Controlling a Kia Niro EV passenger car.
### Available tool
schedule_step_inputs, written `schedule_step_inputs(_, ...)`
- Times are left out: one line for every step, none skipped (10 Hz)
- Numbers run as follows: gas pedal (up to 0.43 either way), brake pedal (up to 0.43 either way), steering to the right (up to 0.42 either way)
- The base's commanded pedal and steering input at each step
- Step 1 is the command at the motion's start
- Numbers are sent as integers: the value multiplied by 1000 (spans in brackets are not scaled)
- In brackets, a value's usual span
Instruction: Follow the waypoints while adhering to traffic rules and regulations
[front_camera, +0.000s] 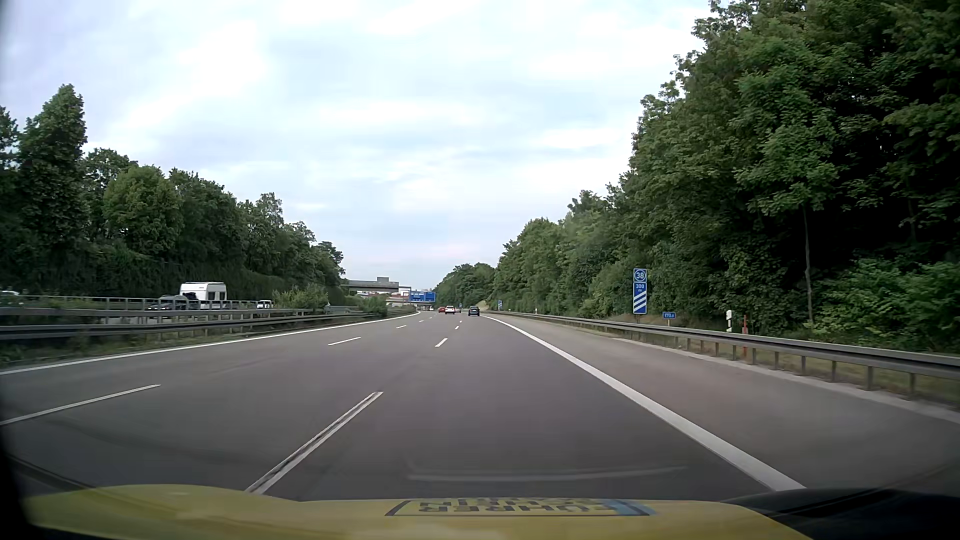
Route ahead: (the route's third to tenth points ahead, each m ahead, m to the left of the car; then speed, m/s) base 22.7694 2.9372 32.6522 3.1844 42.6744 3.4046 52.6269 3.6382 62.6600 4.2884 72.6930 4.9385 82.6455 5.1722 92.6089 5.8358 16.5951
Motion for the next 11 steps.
schedule_step_inputs(0, 0, -2)
schedule_step_inputs(0, 0, -2)
schedule_step_inputs(0, 0, -2)
schedule_step_inputs(0, 0, -2)
schedule_step_inputs(8, 0, -2)
schedule_step_inputs(98, 0, -2)
schedule_step_inputs(130, 0, -2)
schedule_step_inputs(138, 0, -2)
schedule_step_inputs(138, 0, -2)
schedule_step_inputs(138, 0, -2)
schedule_step_inputs(138, 0, -2)
